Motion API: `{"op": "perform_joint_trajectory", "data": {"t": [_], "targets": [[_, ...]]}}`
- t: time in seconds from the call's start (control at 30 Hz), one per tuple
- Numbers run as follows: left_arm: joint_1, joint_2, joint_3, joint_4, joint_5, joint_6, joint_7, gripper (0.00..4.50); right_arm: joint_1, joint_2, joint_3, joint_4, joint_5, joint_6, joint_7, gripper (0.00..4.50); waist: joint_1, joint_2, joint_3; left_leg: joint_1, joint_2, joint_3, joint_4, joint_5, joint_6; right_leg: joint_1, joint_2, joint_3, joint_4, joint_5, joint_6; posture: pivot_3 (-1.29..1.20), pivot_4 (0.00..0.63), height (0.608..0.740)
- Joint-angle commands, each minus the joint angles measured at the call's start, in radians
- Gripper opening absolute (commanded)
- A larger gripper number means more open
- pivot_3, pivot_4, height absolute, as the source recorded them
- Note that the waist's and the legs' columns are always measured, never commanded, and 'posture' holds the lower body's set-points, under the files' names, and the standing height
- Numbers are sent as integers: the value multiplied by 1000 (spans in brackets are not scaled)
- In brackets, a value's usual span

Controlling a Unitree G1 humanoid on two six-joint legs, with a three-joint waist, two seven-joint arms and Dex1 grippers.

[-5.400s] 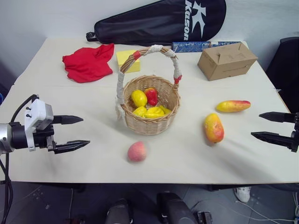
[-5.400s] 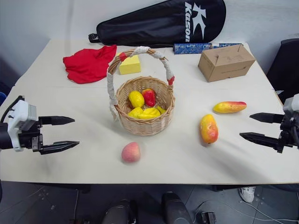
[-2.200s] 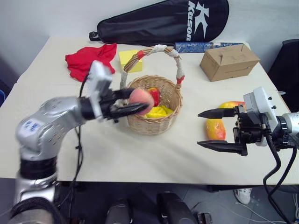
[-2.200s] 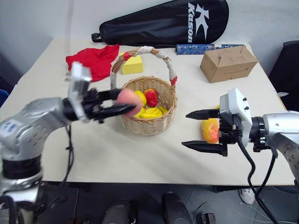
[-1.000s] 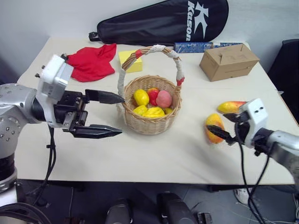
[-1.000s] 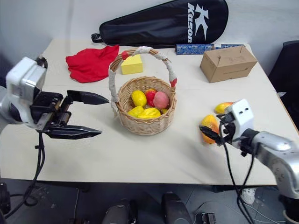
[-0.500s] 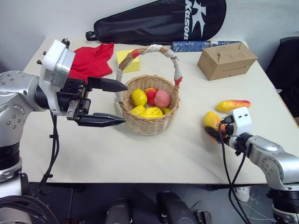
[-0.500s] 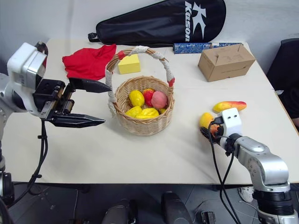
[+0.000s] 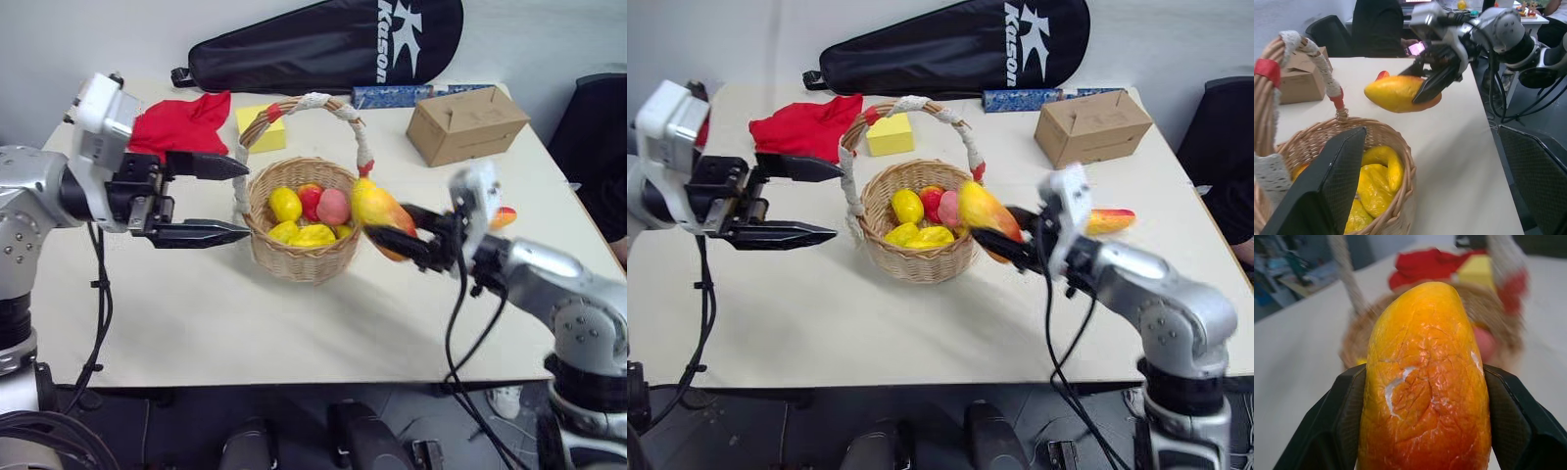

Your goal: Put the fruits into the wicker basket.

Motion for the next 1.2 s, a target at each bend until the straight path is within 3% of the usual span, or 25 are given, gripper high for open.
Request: {"op": "perform_joint_trajectory", "data": {"t": [0.03,0.1,0.23,0.27,0.43,0.6,0.67,0.73,0.83,0.9,1.0,1.2], "targets": [[-12,16,29,1,7,-17,1,4500,-103,33,140,39,-65,3,-17,2864,1,0,0,0,0,0,0,0,0,0,0,0,0,0,-1,0,150,740],[-14,2,22,-12,4,-16,17,4500,-183,82,272,147,-202,-84,-9,2864,1,0,0,-1,0,-1,0,0,0,-1,0,-1,-1,-1,-1,0,150,740],[-4,-16,15,-61,-16,-1,36,4500,-268,134,399,338,-413,-232,-9,2864,2,0,0,-6,-1,0,2,-1,1,-5,-1,0,0,0,-1,0,150,740],[-2,-17,18,-69,-22,6,39,4500,-276,153,386,369,-417,-240,-8,2864,4,-1,0,-11,-1,0,3,-1,1,-10,-2,0,2,0,-1,0,150,740],[18,-13,23,-84,-33,17,41,4500,-271,198,260,363,-322,-184,27,4479,2,-1,0,-28,0,-1,11,-1,1,-28,-2,-1,11,0,0,0,150,740],[3,-32,6,-76,-31,11,46,4500,-198,146,98,208,-183,-46,11,4479,3,-1,0,-30,0,-1,12,1,1,-30,-2,-1,15,0,-1,0,150,740],[-16,-46,-7,-69,-22,4,49,4500,-164,41,-16,120,-102,20,42,4479,7,0,0,-30,0,-1,13,1,1,-30,-2,-1,16,0,-1,0,150,740],[-31,-55,-13,-64,-19,0,46,4500,-130,-153,-85,103,-109,22,146,4479,14,0,0,-31,-1,-1,14,1,2,-30,-3,-1,15,0,-1,0,150,740],[-44,-64,-17,-59,-15,-5,46,4500,-80,-399,-23,201,-275,-120,269,4479,22,0,0,-31,-3,-1,12,1,3,-30,-4,-1,12,0,0,0,150,740],[-47,-71,-20,-58,-11,-11,48,4500,-69,-504,64,315,-422,-267,329,4479,9,0,0,-29,-3,0,12,1,3,-29,-2,0,12,0,0,0,150,740],[-46,-77,-24,-61,-7,-16,52,4500,-88,-579,197,489,-628,-511,417,4479,-4,0,0,-28,-2,0,12,2,2,-29,-1,1,13,0,0,0,150,740],[-43,-82,-18,-67,-1,-32,67,4500,-253,-527,451,926,-1002,-997,492,4479,-14,1,1,-26,-2,2,12,2,1,-30,-1,3,16,0,0,0,150,740]]}}
